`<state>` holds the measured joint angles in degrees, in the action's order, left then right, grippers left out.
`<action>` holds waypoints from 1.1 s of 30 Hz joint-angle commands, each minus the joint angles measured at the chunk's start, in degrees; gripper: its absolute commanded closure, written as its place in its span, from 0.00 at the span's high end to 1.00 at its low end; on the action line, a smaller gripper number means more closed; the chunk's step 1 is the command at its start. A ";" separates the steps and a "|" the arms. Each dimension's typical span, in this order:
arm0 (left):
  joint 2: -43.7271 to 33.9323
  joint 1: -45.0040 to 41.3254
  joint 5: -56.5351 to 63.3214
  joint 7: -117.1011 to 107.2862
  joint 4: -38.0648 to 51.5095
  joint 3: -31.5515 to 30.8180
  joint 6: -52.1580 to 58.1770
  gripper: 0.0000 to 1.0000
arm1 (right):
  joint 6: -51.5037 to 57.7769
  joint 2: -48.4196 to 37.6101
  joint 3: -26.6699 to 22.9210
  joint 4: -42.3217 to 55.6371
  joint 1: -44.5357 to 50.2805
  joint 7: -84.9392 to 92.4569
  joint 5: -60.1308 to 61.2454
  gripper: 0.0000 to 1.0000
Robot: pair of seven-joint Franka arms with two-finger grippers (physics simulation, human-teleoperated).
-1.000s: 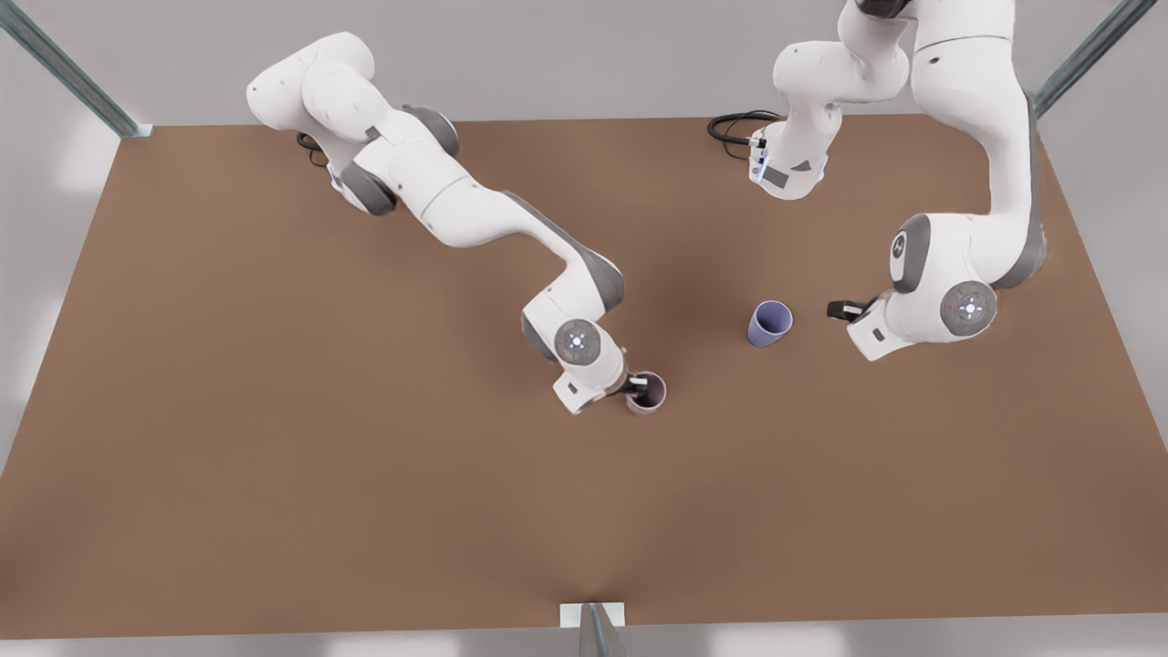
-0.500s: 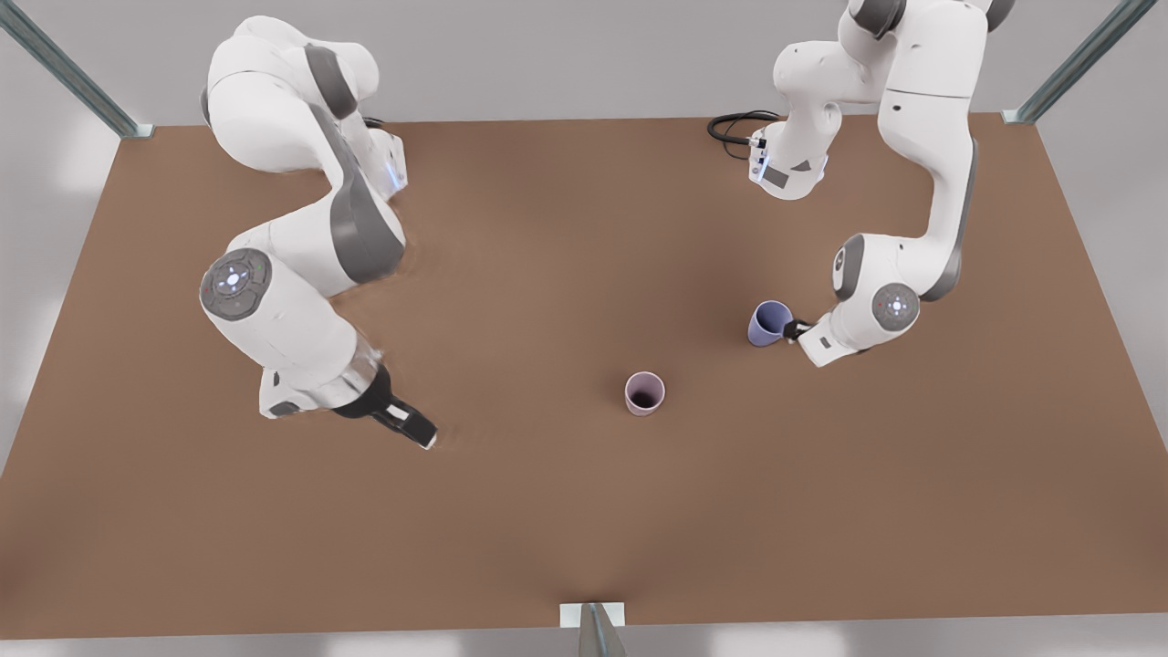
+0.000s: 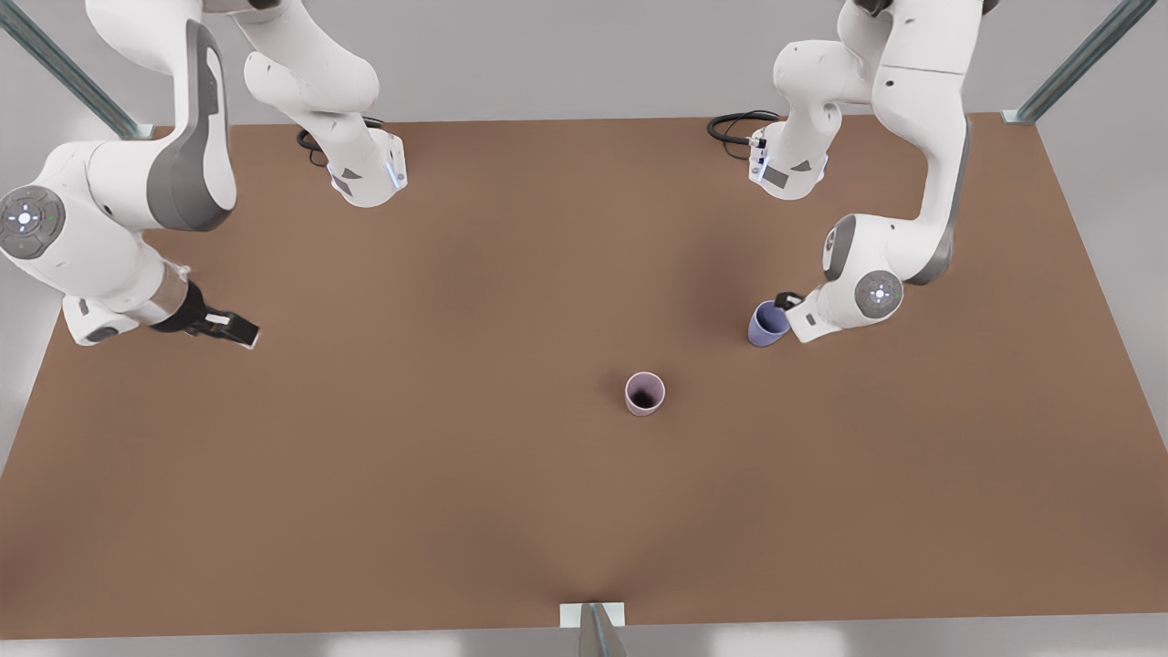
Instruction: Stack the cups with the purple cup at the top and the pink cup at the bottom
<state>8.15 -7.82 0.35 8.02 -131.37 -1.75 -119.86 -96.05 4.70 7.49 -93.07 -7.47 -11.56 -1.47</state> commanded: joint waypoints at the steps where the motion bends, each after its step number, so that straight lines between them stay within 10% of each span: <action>1: 0.46 -0.17 0.00 -0.55 -0.21 -0.01 -2.39 1.00 | -1.42 0.83 0.07 0.70 -0.27 46.45 -0.02 1.00; 12: 4.77 -1.76 -1.14 -0.55 -0.21 -0.18 -9.77 0.99 | -0.19 2.68 0.42 4.74 0.09 46.10 0.07 1.00; 15: 4.85 -1.84 -1.14 -0.55 -0.21 -0.18 -9.86 0.52 | -0.11 2.86 0.42 4.83 0.08 43.46 0.16 1.00; 22: 5.47 -1.84 -1.23 -0.55 0.06 -1.41 -9.69 0.21 | 0.86 2.95 0.33 4.83 0.00 42.84 0.51 1.00; 26: 5.64 -1.84 -2.01 -3.09 13.23 -1.41 2.87 0.21 | 0.86 2.95 0.33 4.74 0.00 42.76 0.51 1.00; 30: 17.24 -7.99 -1.75 -29.63 46.54 -3.61 25.81 0.21 | 3.41 2.95 0.42 4.83 0.08 12.09 0.86 1.00; 33: 19.00 -12.48 -2.54 -39.47 48.92 -3.79 26.09 0.21 | 2.62 3.38 0.33 5.01 0.17 11.12 1.83 1.00</action>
<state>27.40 -19.99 -1.51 -3.16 -82.56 -5.51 -105.33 -94.07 8.04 7.84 -88.16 -7.37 16.18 -0.19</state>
